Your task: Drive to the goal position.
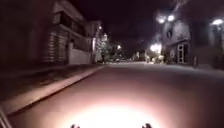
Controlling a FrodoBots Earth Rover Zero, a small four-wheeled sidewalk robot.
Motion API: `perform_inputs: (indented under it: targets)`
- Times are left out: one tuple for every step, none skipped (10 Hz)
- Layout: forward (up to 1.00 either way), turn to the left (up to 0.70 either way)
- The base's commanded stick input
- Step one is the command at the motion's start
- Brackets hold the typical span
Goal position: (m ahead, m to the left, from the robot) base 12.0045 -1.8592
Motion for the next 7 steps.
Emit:
perform_inputs:
  targets:
    - [0.85, 0.0]
    - [0.85, 0.0]
    - [0.85, -0.21]
    - [0.85, -0.34]
    - [0.85, -0.22]
    - [0.85, 0.0]
    - [0.85, 0.0]
